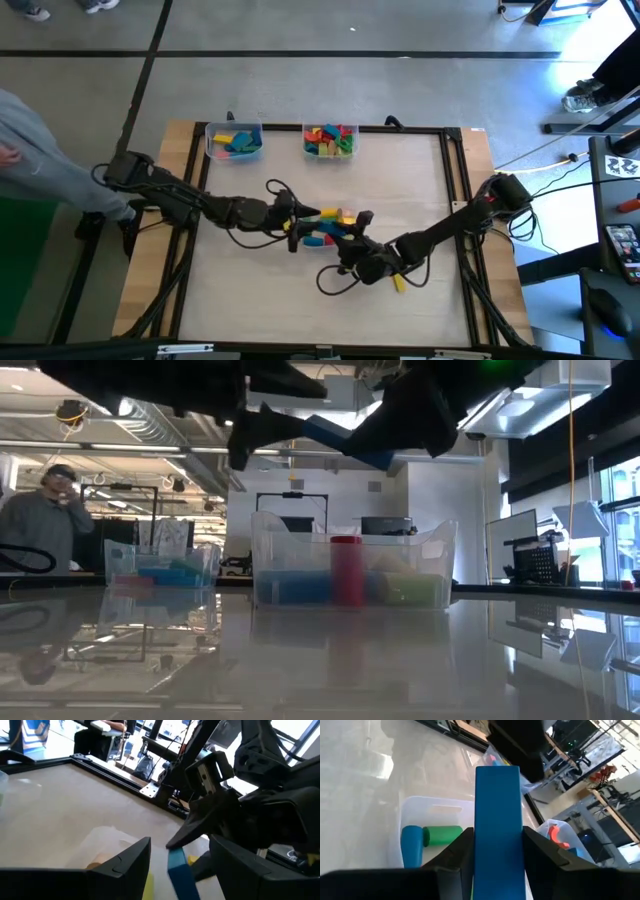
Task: Sort blocks by size
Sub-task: Put the light blue rectangular block into the top left transparent bin, then put the yellow rectangular block into the top left transparent bin
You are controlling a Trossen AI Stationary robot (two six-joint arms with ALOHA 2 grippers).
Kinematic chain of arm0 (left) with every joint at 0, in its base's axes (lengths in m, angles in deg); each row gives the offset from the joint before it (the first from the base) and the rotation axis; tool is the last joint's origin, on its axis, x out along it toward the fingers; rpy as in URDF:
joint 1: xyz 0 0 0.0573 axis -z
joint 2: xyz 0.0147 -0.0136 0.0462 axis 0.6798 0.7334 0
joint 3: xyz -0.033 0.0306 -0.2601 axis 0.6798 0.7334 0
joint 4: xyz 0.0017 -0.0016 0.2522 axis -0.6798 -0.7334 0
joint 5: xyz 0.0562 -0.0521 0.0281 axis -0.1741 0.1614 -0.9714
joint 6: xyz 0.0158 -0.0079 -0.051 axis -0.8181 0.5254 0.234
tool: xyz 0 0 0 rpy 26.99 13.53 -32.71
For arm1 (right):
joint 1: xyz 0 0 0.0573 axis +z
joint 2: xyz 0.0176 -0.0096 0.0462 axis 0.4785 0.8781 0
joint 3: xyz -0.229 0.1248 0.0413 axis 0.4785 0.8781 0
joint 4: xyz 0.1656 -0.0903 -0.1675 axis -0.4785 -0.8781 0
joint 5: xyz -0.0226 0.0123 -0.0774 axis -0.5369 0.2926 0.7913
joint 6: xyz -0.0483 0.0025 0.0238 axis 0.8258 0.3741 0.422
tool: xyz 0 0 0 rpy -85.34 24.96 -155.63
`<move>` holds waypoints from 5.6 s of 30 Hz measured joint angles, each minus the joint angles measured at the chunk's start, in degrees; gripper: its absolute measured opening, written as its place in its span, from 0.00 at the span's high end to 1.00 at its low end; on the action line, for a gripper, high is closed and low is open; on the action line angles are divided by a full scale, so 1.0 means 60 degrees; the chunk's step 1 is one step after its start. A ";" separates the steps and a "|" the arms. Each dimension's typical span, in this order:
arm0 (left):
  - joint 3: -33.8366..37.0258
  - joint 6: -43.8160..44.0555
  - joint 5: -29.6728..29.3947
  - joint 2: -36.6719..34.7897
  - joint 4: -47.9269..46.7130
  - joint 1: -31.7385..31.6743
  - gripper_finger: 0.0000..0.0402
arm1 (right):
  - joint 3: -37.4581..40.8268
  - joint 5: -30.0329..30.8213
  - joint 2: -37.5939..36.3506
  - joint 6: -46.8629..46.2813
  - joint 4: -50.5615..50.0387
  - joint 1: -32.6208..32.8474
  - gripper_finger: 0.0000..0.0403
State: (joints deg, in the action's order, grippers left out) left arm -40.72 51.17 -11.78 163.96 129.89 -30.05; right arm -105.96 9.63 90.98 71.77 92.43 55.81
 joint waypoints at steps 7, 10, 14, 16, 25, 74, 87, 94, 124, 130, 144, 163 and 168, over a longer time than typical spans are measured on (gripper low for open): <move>-0.0544 0.0279 0.0260 0.0508 -0.1130 -0.0235 0.51 | 0.0000 0.0703 0.0060 0.0373 0.0175 0.0019 0.68; -0.0554 0.0259 0.0394 0.0503 -0.1121 -0.0278 0.51 | -0.0004 0.0640 0.0060 0.0500 0.0298 0.0022 0.68; -0.0554 0.0113 0.0603 0.0501 -0.1035 -0.0285 0.52 | -0.0004 0.0485 0.0060 0.0505 0.0458 0.0018 0.68; -0.0558 0.0082 0.0623 0.0494 -0.1059 -0.0282 0.55 | -0.0004 0.0475 0.0060 0.0574 0.0650 0.0018 0.68; -0.0554 -0.0938 0.0636 0.0490 -0.1182 -0.0277 0.87 | -0.0004 0.0159 0.0056 0.0687 0.0939 0.0014 0.56; -0.0564 -0.3425 -0.2322 -0.3778 -1.0936 -0.8251 0.66 | -0.0004 -0.2519 0.0045 -0.1990 0.1216 -0.0055 0.45; -0.0588 -0.2451 0.0727 -0.5305 -1.0855 -0.5425 0.61 | -0.0011 -0.2388 -0.1950 -0.5974 -0.3621 0.1499 0.45; -0.0393 -0.1989 0.0727 -0.5299 -1.0720 -0.4071 0.61 | -0.0004 -0.3537 -0.2064 -1.1454 -0.6862 0.2782 0.45; -0.0372 -0.1217 0.0709 -0.5299 -1.0625 -0.3105 0.61 | 0.0819 -0.6622 0.0027 -1.7844 -0.8258 0.3326 0.56; -0.0372 -0.1209 0.0709 -0.5299 -1.0616 -0.3105 0.61 | 0.0821 -0.6620 0.0026 -1.6831 -0.8238 0.3337 0.76; -0.0372 -0.2221 0.0794 -0.5161 -0.8692 -0.2181 0.61 | -0.1742 -0.2965 0.0067 -1.1768 -0.8780 0.3117 0.76; -0.0372 -0.6505 0.1183 -0.2435 -0.4725 0.0165 0.61 | -0.2124 -0.1854 0.0060 -0.5372 -0.5767 0.0917 0.76; -0.0372 -0.6712 0.1183 -0.1635 -0.3765 0.0516 0.61 | -0.2127 -0.2113 0.0053 -0.4124 -0.4750 0.0451 0.76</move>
State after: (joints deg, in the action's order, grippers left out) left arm -42.95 10.90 -4.69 154.15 107.30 -26.95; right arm -118.72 -3.05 91.30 47.02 63.93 58.51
